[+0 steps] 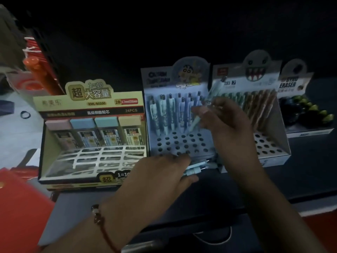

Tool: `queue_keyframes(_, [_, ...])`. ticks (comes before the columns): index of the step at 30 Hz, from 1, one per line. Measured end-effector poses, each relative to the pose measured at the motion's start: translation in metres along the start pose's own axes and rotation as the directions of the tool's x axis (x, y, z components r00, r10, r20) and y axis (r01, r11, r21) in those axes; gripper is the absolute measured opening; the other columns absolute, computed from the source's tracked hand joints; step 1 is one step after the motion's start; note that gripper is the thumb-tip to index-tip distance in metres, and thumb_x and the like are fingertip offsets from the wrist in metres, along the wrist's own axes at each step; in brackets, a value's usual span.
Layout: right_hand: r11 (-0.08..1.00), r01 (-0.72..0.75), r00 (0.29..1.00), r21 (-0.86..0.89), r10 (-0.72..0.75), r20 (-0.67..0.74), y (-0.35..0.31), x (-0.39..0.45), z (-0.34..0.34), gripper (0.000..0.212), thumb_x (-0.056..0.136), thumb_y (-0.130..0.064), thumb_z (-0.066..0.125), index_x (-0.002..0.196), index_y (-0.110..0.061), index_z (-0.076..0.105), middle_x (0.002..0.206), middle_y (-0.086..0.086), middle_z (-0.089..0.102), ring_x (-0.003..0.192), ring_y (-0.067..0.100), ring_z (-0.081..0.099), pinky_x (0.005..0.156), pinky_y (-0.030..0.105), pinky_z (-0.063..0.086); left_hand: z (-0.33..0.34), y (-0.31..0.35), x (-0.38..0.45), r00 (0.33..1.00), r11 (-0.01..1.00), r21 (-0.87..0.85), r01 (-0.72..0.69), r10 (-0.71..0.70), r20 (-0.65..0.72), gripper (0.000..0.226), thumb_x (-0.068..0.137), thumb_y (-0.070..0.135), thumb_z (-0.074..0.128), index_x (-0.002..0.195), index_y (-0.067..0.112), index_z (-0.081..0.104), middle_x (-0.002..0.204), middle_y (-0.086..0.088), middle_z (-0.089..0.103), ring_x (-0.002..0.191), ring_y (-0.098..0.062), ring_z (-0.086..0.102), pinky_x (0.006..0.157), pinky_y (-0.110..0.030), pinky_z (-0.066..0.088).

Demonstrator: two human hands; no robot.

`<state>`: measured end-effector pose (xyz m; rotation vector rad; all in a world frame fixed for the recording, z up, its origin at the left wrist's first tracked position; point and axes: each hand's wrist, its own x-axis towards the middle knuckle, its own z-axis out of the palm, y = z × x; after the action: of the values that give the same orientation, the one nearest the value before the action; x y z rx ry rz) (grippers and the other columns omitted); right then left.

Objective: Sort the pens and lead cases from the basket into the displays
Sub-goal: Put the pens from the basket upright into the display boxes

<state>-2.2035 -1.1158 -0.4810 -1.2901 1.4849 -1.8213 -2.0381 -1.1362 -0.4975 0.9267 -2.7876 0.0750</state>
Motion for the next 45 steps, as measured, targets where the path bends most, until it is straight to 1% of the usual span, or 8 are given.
queue_keyframes(3, [0.986, 0.074, 0.996, -0.151, -0.067, 0.055, 0.004, 0.015, 0.019, 0.023, 0.099, -0.023, 0.061, 0.084, -0.006, 0.06, 0.086, 0.019, 0.06, 0.078, 0.028, 0.06, 0.072, 0.035, 0.048, -0.001, -0.005, -0.004, 0.997, 0.999, -0.04, 0.03, -0.027, 0.07, 0.035, 0.097, 0.061, 0.035, 0.106, 0.03, 0.047, 0.077, 0.012, 0.043, 0.066, -0.008, 0.043, 0.061, -0.026, 0.036])
queue_keyframes(14, [0.805, 0.201, 0.973, -0.558, -0.096, 0.212, 0.042, 0.03, 0.034, 0.036, 0.101, -0.025, 0.055, 0.069, -0.012, 0.048, 0.056, 0.005, 0.037, 0.051, 0.02, 0.036, 0.05, 0.023, 0.025, -0.01, -0.025, -0.007, 0.987, 0.991, -0.121, 0.051, -0.031, 0.158, 0.031, 0.095, 0.062, 0.041, 0.09, 0.032, 0.038, 0.066, 0.01, 0.038, 0.054, -0.005, 0.035, 0.049, -0.02, 0.027])
queue_keyframes(20, [0.693, 0.182, 0.974, -0.698, -0.031, 0.223, 0.043, 0.037, 0.041, 0.04, 0.101, -0.03, 0.055, 0.062, -0.028, 0.047, 0.052, -0.003, 0.043, 0.047, 0.009, 0.042, 0.051, 0.027, 0.032, -0.003, -0.029, -0.005, 0.986, 0.991, -0.113, 0.071, -0.053, 0.161, 0.031, 0.095, 0.061, 0.042, 0.095, 0.03, 0.044, 0.066, 0.01, 0.037, 0.062, -0.011, 0.041, 0.056, -0.028, 0.032])
queue_keyframes(25, [0.574, 0.166, 0.977, -0.802, 0.015, 0.212, 0.04, 0.04, 0.047, 0.025, 0.099, -0.036, 0.056, 0.088, -0.018, 0.07, 0.07, -0.003, 0.063, 0.064, 0.015, 0.06, 0.062, 0.029, 0.048, 0.001, -0.03, -0.007, 0.989, 0.99, -0.101, 0.096, -0.083, 0.124, 0.033, 0.094, 0.061, 0.043, 0.103, 0.031, 0.05, 0.066, 0.011, 0.036, 0.066, -0.009, 0.042, 0.058, -0.027, 0.03])
queue_keyframes(29, [0.526, 0.153, 0.978, -0.837, 0.04, 0.203, 0.034, 0.043, 0.047, 0.039, 0.098, -0.039, 0.058, 0.066, -0.017, 0.059, 0.059, -0.002, 0.056, 0.054, 0.013, 0.053, 0.055, 0.027, 0.041, 0.001, -0.03, -0.009, 0.992, 0.991, -0.1, 0.087, -0.077, 0.101, 0.033, 0.094, 0.062, 0.043, 0.101, 0.031, 0.05, 0.068, 0.011, 0.039, 0.066, -0.009, 0.043, 0.055, -0.026, 0.029])
queue_keyframes(36, [0.749, 0.047, 0.946, -0.661, 0.18, 0.271, 0.01, 0.021, 0.014, 0.047, 0.095, -0.049, 0.057, 0.074, -0.008, 0.066, 0.069, 0.012, 0.064, 0.06, 0.02, 0.062, 0.062, 0.029, 0.05, -0.004, -0.031, -0.011, 0.997, 0.989, -0.131, 0.073, -0.074, -0.006, 0.029, 0.096, 0.058, 0.041, 0.1, 0.03, 0.046, 0.069, 0.01, 0.039, 0.068, -0.012, 0.047, 0.058, -0.028, 0.029])
queue_keyframes(40, [0.848, -0.222, 0.777, -0.482, 0.452, 0.438, -0.008, 0.005, -0.009, 0.043, 0.079, -0.062, 0.059, 0.101, -0.029, 0.076, 0.098, -0.015, 0.074, 0.085, 0.001, 0.07, 0.07, 0.023, 0.055, -0.007, -0.029, -0.011, 0.987, 0.993, -0.115, 0.017, -0.035, -0.155, 0.034, 0.092, 0.058, 0.034, 0.106, 0.031, 0.05, 0.081, 0.006, 0.06, 0.072, -0.014, 0.06, 0.056, -0.027, 0.027])
queue_keyframes(45, [0.867, -0.45, 0.694, -0.216, 0.492, 0.525, -0.014, -0.007, -0.029, 0.038, 0.066, -0.046, 0.075, 0.093, -0.019, 0.078, 0.092, 0.0, 0.077, 0.076, 0.015, 0.073, 0.059, 0.023, 0.054, -0.003, -0.018, -0.007, 0.979, 0.994, -0.089, -0.064, 0.046, -0.199, 0.036, 0.089, 0.053, 0.039, 0.102, 0.027, 0.06, 0.076, 0.007, 0.066, 0.06, -0.015, 0.062, 0.048, -0.024, 0.04])
